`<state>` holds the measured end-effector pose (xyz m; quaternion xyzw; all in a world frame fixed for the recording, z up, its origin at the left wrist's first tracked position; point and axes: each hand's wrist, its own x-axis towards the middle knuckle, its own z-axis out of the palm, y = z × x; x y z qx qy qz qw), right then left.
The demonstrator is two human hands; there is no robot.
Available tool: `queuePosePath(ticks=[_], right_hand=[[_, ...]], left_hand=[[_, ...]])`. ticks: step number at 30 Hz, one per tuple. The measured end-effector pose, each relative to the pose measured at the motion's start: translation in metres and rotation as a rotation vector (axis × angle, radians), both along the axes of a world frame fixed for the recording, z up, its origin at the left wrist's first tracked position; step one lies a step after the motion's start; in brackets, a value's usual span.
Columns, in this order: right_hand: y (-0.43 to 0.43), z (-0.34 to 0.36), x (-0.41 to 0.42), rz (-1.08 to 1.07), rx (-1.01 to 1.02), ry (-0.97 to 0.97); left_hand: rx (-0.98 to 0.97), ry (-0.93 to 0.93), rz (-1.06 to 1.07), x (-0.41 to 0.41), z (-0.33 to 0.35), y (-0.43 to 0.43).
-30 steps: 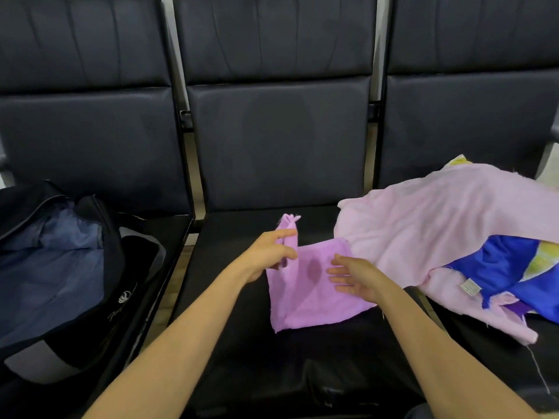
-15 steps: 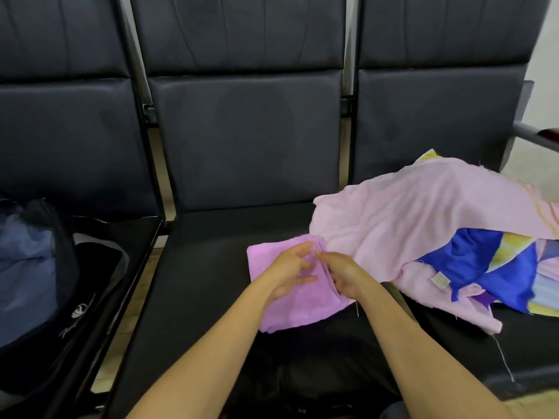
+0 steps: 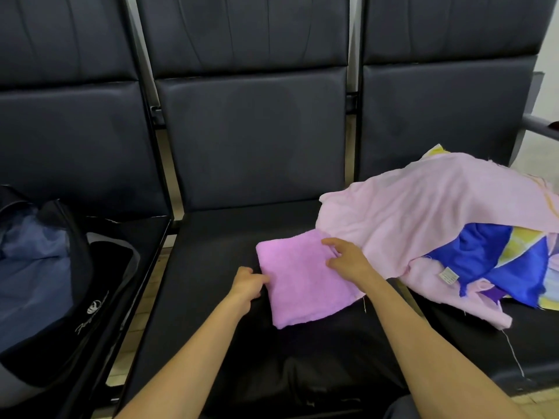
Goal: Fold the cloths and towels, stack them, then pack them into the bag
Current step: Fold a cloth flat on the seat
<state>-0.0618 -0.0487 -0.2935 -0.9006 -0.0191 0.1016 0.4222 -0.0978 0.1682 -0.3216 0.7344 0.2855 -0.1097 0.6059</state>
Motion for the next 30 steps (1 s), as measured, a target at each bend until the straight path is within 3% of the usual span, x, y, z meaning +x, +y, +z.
queuePosePath(ticks=[3, 8, 16, 19, 21, 25, 30], right_hand=[[0.0, -0.01, -0.004, 0.01, -0.091, 0.084], [0.006, -0.009, -0.004, -0.034, -0.13, 0.065], [0.012, -0.008, -0.006, -0.012, -0.187, 0.056], [0.015, -0.006, -0.008, 0.008, -0.159, 0.07], [0.02, -0.006, -0.009, -0.005, -0.019, 0.124], [0.039, 0.001, -0.016, -0.092, 0.509, 0.387], [0.053, 0.008, -0.019, -0.217, 0.9, 0.678]], left_hand=[[-0.078, 0.014, -0.01, 0.0, -0.004, -0.007], [-0.167, 0.038, -0.046, 0.004, -0.006, -0.014], [-0.292, -0.176, -0.125, 0.005, 0.02, -0.031], [-0.234, -0.196, -0.204, 0.007, 0.049, -0.031], [-0.135, -0.214, -0.284, 0.01, 0.07, -0.024], [0.014, -0.247, -0.327, 0.011, 0.113, -0.009], [0.011, -0.256, -0.347, -0.002, 0.151, 0.019]])
